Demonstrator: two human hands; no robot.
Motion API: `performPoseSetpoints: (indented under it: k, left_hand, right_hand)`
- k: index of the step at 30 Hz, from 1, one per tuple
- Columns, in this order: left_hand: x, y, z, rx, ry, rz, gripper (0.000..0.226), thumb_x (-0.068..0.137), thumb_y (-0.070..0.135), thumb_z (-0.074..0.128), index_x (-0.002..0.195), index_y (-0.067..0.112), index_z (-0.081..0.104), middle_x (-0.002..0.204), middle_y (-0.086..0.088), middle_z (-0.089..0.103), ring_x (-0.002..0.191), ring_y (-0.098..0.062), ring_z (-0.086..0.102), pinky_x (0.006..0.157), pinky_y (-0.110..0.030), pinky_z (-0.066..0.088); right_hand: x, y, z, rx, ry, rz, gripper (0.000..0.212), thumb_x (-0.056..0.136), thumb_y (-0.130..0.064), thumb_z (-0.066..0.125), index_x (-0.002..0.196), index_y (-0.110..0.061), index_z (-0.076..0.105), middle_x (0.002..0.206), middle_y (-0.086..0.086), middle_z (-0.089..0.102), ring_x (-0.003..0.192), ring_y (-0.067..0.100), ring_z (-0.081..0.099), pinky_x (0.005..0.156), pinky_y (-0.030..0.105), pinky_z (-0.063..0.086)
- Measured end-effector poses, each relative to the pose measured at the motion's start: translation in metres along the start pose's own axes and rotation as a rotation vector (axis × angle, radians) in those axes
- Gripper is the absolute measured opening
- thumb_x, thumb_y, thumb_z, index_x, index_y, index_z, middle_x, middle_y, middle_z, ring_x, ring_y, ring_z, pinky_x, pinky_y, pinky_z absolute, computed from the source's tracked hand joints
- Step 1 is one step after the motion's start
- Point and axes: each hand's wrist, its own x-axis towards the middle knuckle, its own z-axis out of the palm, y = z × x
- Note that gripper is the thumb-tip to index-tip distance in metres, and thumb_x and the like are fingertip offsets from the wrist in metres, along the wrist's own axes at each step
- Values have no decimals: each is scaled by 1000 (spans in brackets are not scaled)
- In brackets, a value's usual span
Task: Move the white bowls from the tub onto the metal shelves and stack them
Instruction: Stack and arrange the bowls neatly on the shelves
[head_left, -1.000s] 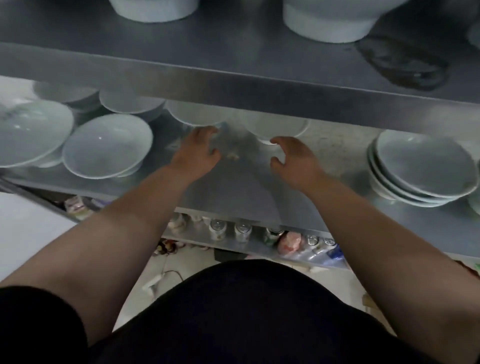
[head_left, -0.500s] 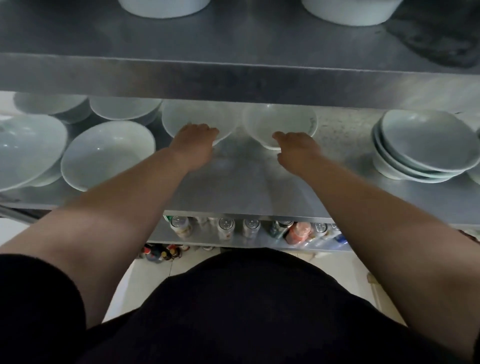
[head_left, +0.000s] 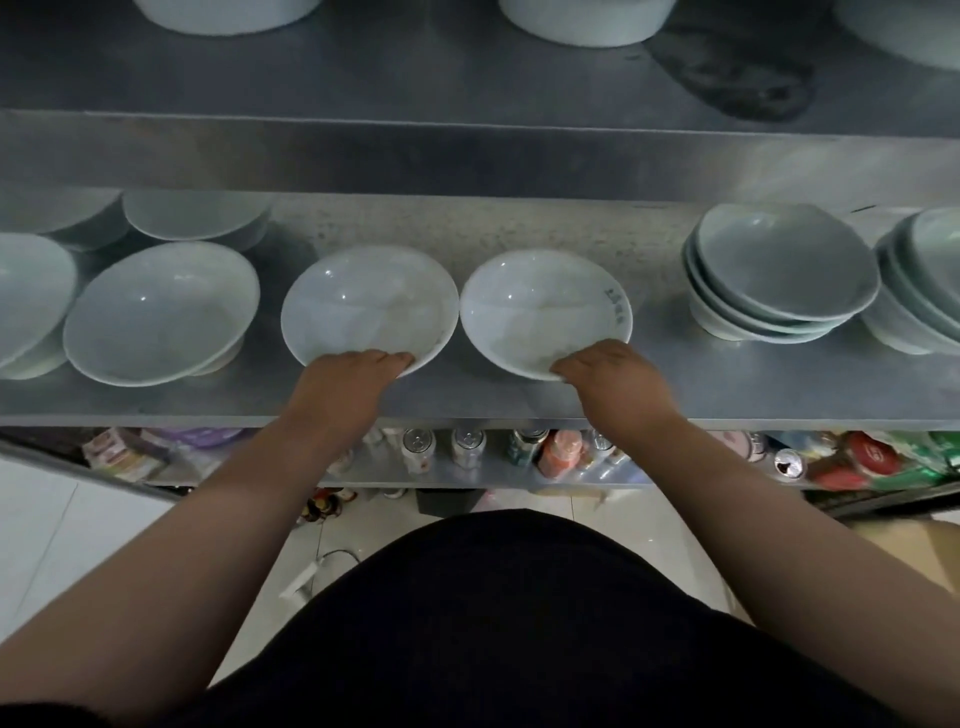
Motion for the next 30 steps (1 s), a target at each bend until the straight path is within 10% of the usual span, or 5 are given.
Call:
performPoseSetpoints:
  k: [13, 30]
  left_hand:
    - [20, 115, -66, -94, 478, -73, 50, 78, -3, 61, 123, 18, 63, 98, -14, 72, 77, -39, 68, 60, -42, 54]
    - [150, 363, -119, -108, 482, 119, 50, 87, 8, 52, 128, 36, 58, 116, -5, 68, 100, -34, 64, 77, -35, 51]
  right_hand:
    - [-65, 123, -67, -20, 454, -139, 30, 74, 6, 65, 96, -14, 73, 83, 6, 69, 79, 33, 62, 73, 38, 52]
    - [-202, 382, -116, -204, 337, 280, 19, 85, -5, 59, 99, -8, 70, 85, 17, 70, 79, 40, 62, 65, 40, 52]
